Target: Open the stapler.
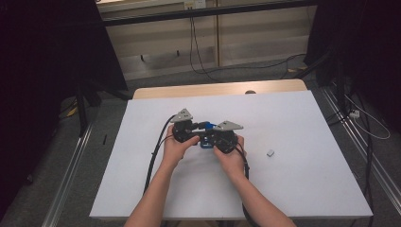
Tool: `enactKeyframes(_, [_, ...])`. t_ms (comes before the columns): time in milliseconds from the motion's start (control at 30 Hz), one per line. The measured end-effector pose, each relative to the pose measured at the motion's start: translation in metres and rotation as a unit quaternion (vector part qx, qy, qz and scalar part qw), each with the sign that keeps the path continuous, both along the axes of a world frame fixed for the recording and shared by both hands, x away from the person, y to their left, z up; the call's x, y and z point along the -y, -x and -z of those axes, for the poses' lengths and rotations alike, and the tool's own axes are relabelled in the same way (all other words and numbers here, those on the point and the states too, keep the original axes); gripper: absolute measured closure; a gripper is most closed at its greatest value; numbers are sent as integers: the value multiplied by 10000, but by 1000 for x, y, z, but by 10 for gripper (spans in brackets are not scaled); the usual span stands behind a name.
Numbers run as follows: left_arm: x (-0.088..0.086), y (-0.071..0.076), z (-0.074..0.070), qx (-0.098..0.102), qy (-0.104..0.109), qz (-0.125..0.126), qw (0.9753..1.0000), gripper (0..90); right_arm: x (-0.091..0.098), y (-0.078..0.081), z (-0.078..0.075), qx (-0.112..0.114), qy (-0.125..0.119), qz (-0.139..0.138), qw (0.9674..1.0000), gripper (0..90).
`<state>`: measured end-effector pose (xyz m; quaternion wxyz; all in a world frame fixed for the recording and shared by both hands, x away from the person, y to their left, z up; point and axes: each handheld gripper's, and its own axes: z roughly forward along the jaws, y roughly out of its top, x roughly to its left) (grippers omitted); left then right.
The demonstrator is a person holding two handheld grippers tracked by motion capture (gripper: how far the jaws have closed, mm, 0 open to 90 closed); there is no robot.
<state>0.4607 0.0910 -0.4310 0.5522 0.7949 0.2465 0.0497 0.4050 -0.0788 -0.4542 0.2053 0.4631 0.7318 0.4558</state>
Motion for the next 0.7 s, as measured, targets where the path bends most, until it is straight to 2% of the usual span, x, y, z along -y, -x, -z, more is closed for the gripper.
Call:
enactKeyframes(133, [0,0,0,11,-14,4,10000,570,-2,0,0,125,-26,113,9999,900])
enactKeyframes(333, [-2,-1,1,-85,81,6,9999,568,1,0,2,110,-180,169,9996,900])
enactKeyframes(433, [-5,-1,-1,-79,60,32,9999,529,2,0,2,131,-193,222,9995,900])
enactKeyframes(533, [-11,-1,-3,-53,4,36,10000,499,3,-1,2,178,-154,229,9995,900])
enactKeyframes(633, [-21,-1,-7,-48,101,21,9999,513,4,-1,3,157,-171,241,9994,900])
enactKeyframes(700, [-28,-1,-9,-51,192,-56,9998,556,3,0,2,166,-172,249,9994,900])
